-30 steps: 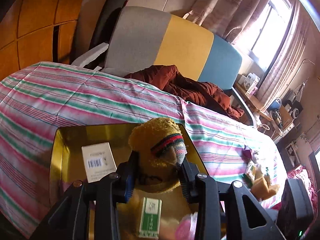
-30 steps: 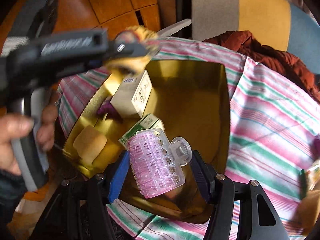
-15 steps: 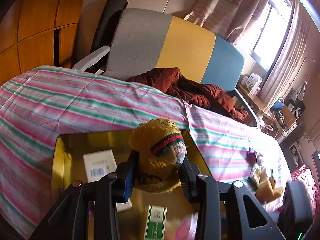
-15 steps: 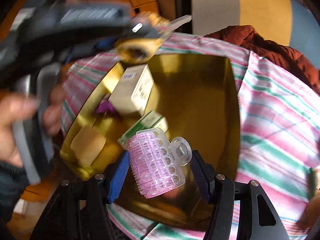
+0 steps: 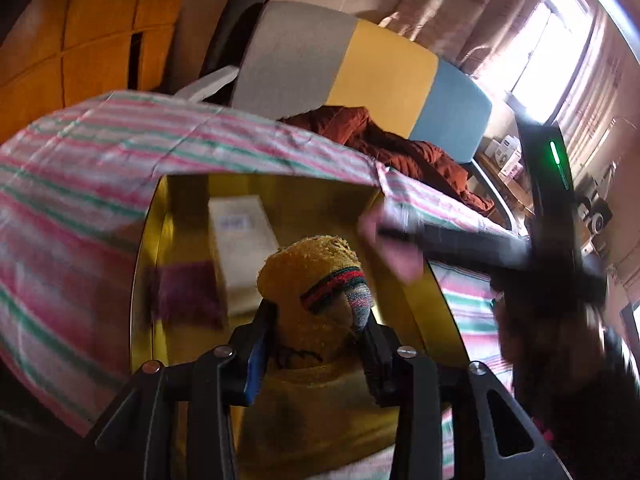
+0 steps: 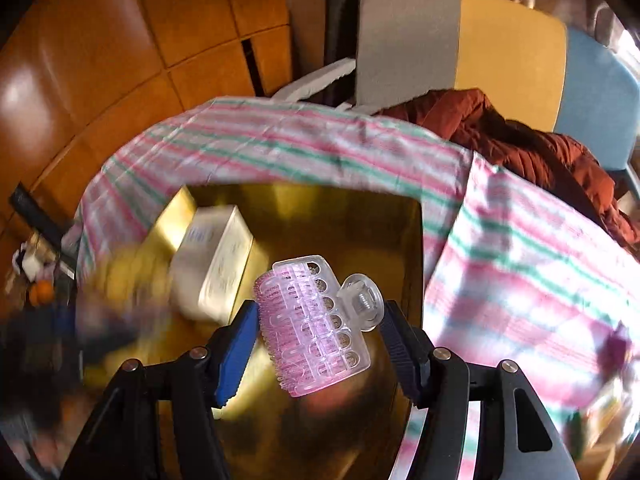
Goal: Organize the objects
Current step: 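Carry the knit hat and pink roller into the gold tray and release them, then withdraw both grippers from the tray, then move both grippers to the pile and grasp the yellow sponge with the left gripper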
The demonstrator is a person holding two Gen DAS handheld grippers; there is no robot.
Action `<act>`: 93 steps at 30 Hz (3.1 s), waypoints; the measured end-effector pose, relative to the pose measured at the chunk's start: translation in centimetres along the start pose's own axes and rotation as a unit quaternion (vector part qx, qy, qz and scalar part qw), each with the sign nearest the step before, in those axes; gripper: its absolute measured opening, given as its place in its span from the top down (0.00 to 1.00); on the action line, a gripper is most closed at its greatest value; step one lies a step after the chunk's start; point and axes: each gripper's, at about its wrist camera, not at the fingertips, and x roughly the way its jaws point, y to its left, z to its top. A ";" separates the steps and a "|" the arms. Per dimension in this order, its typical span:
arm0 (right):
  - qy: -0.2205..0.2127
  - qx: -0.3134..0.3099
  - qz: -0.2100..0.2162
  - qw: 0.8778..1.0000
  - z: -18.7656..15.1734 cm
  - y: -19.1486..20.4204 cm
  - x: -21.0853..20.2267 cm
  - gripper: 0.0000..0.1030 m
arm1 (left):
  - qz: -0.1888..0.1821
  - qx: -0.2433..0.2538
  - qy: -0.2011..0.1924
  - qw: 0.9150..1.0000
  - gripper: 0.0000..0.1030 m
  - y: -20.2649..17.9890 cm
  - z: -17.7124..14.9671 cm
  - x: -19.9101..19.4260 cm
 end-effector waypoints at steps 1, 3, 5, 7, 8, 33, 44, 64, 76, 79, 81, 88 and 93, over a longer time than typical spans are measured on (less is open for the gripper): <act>-0.007 0.009 -0.001 1.000 0.9 -0.4 0.3 0.38 | 0.002 -0.004 0.006 1.000 0.56 0.2 -0.5 0.0; -0.026 0.024 -0.018 0.999 2.4 -1.2 0.4 0.29 | 0.009 -0.016 0.019 1.000 0.53 0.5 -1.6 0.1; -0.036 0.040 -0.026 0.998 2.8 -1.9 -0.1 0.19 | 0.013 -0.017 0.031 0.999 0.50 0.6 -2.4 0.4; -0.037 0.049 -0.025 0.998 2.2 -2.2 -0.6 0.18 | 0.026 -0.018 0.038 0.999 0.49 0.7 -3.3 0.6; -0.034 0.053 -0.027 0.998 1.6 -2.3 -0.8 0.15 | 0.025 -0.021 0.041 0.999 0.49 0.8 -3.5 0.7; -0.053 0.040 -0.067 0.996 -9.4 0.3 -7.4 0.00 | 0.138 0.044 -0.067 0.987 0.48 -4.4 -3.7 -4.6; -0.074 0.027 -0.087 0.993 -10.5 1.0 -8.5 0.00 | 0.163 0.036 -0.072 0.983 0.48 -4.7 -4.3 -4.8; -0.074 0.046 -0.105 0.991 -11.4 -1.1 -9.4 0.00 | 0.209 0.097 -0.091 0.969 0.48 -7.3 -4.6 -4.9; -0.073 0.092 -0.146 0.982 -12.4 -6.7 -11.4 0.00 | 0.200 0.132 -0.087 0.967 0.48 -9.2 -4.5 -4.5; -0.078 0.109 -0.159 0.978 -12.4 -8.9 -12.5 0.00 | 0.195 0.141 -0.085 0.967 0.48 -9.9 -4.4 -4.3; -0.083 0.125 -0.168 0.974 -12.5 -10.6 -13.5 0.00 | 0.189 0.148 -0.082 0.967 0.48 -10.3 -4.4 -4.1; -0.107 0.169 -0.231 0.952 -12.9 -17.4 -17.5 0.00 | 0.150 0.178 -0.070 0.970 0.48 -12.6 -4.3 -3.2; -0.124 0.223 -0.289 0.923 -14.8 -23.7 -20.2 0.00 | 0.099 0.209 -0.054 0.971 0.41 -15.4 -4.3 -2.0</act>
